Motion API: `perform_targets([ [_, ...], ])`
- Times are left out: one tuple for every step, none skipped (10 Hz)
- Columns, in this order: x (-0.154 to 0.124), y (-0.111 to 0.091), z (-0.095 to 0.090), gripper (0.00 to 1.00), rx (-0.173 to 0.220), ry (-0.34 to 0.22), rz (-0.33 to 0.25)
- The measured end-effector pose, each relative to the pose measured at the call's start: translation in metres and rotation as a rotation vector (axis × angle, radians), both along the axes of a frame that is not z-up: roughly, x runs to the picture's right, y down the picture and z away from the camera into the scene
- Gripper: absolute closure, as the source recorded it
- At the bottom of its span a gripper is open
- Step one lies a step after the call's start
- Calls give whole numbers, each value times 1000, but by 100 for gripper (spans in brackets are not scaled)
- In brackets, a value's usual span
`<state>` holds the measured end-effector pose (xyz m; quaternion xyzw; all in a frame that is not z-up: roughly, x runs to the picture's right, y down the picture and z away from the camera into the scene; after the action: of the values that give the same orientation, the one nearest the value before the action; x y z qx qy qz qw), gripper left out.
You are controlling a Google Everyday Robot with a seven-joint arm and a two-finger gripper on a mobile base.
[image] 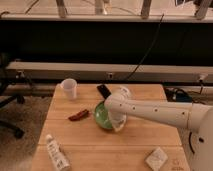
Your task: Drag the ceramic bowl in a circle
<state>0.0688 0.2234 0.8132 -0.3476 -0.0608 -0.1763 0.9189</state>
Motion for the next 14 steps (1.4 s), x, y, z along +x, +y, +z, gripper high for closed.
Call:
perform_targets([
  [7, -2, -3, 100, 5, 14, 13],
  [17, -4, -7, 100, 10, 30, 26],
  [25, -6, -10, 100, 16, 46, 39],
  [30, -8, -12, 100, 21, 58, 45],
  [38, -11, -15, 100, 28, 78, 55],
  [46, -11, -17, 100, 30, 100, 61],
  [51, -12, -18, 100, 32, 115, 63],
  [59, -13, -19, 100, 34, 134, 64],
  [70, -16, -20, 100, 40, 160, 67],
  [81, -19, -21, 100, 44, 183, 70],
  [88, -21, -22, 100, 46, 198, 71],
  [99, -26, -22, 100, 48, 222, 74],
  [109, -29, -22, 100, 49, 240, 74],
  [116, -33, -21, 100, 49, 253, 73],
])
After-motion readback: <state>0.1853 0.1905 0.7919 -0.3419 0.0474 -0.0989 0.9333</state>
